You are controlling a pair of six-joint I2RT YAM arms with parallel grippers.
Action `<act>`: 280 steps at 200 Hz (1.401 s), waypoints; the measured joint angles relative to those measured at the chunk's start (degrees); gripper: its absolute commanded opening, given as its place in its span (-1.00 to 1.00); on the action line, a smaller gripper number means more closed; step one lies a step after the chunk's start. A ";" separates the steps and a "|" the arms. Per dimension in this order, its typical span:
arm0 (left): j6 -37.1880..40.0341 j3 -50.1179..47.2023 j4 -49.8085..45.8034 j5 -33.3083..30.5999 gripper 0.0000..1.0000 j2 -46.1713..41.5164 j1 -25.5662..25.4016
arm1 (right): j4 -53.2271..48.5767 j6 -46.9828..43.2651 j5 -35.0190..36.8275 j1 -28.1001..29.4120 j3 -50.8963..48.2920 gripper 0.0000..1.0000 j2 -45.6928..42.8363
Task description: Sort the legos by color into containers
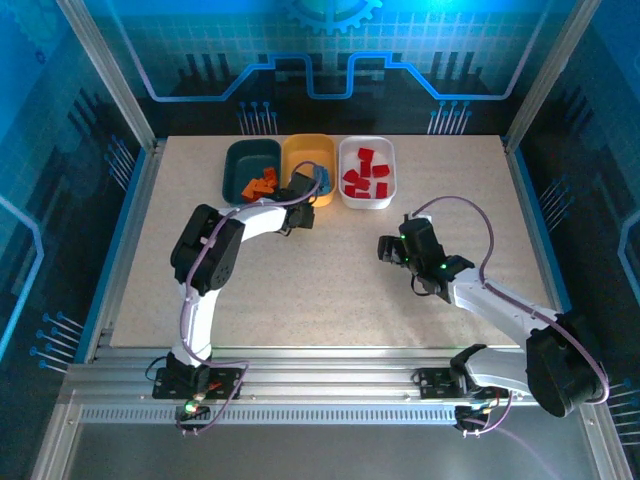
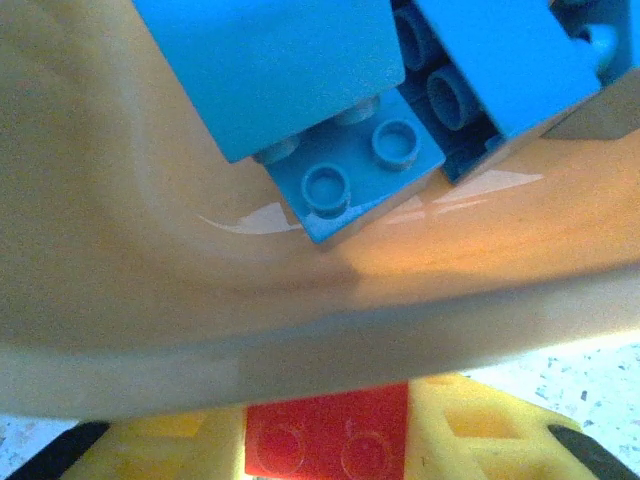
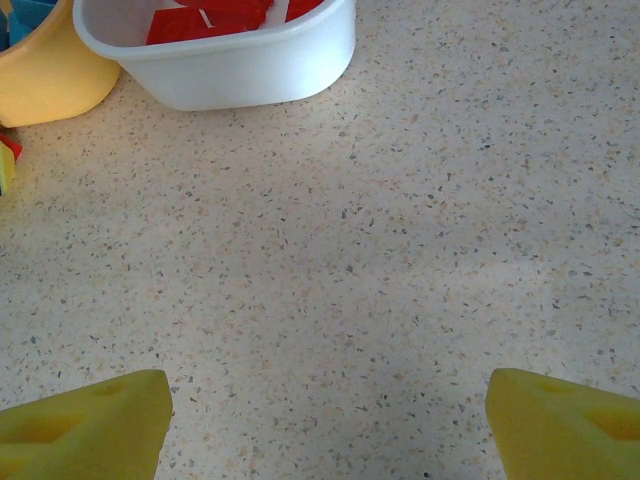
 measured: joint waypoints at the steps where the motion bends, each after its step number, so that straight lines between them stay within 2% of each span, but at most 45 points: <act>1: -0.02 -0.02 0.02 0.00 -0.37 0.00 -0.02 | -0.02 0.00 0.00 0.00 0.00 0.66 0.00; 51: -0.81 -4.33 -0.70 0.50 -0.44 -3.87 -2.86 | -0.02 0.02 0.24 0.00 0.00 0.65 -0.26; 98: -3.96 -3.04 -4.13 5.46 -0.44 -10.16 -7.02 | -0.61 1.62 2.27 -0.50 -0.17 0.65 -2.19; 124: -4.72 5.27 -6.78 8.85 -0.44 -9.49 -7.50 | -0.70 3.04 3.21 -1.55 -1.36 0.65 -3.82; 159: -4.70 26.08 -9.94 11.13 -0.36 -0.24 -7.50 | -1.16 4.55 3.80 -3.98 -2.86 0.65 -5.66; 181: -4.46 36.54 -12.28 12.13 -0.13 6.62 -7.50 | -1.09 5.03 3.67 -5.14 -3.34 0.65 -6.47; 187: -4.17 38.99 -13.05 12.39 0.06 8.39 -7.50 | -1.11 5.16 3.67 -5.27 -3.45 0.65 -6.64; 192: -4.31 40.85 -13.73 12.68 0.41 9.77 -7.50 | -1.11 5.18 3.63 -5.38 -3.52 0.65 -6.82; 196: -4.15 42.16 -14.25 12.76 0.60 10.82 -7.50 | -1.11 5.18 3.63 -5.49 -3.54 0.65 -6.91; 219: -3.69 47.67 -16.39 13.84 0.97 15.41 -7.50 | -1.09 5.20 3.39 -5.75 -3.69 0.66 -7.58; 252: -2.99 46.38 -16.48 14.99 0.98 14.25 -7.50 | -0.96 5.18 2.78 -5.75 -4.00 0.66 -8.52; 262: -3.02 42.23 -15.56 15.04 0.98 11.04 -7.50 | -0.83 5.16 2.34 -5.75 -4.26 0.66 -8.72; 280: -3.19 29.18 -11.87 14.78 0.98 0.76 -7.50 | -0.39 5.07 1.42 -5.79 -4.63 0.69 -8.85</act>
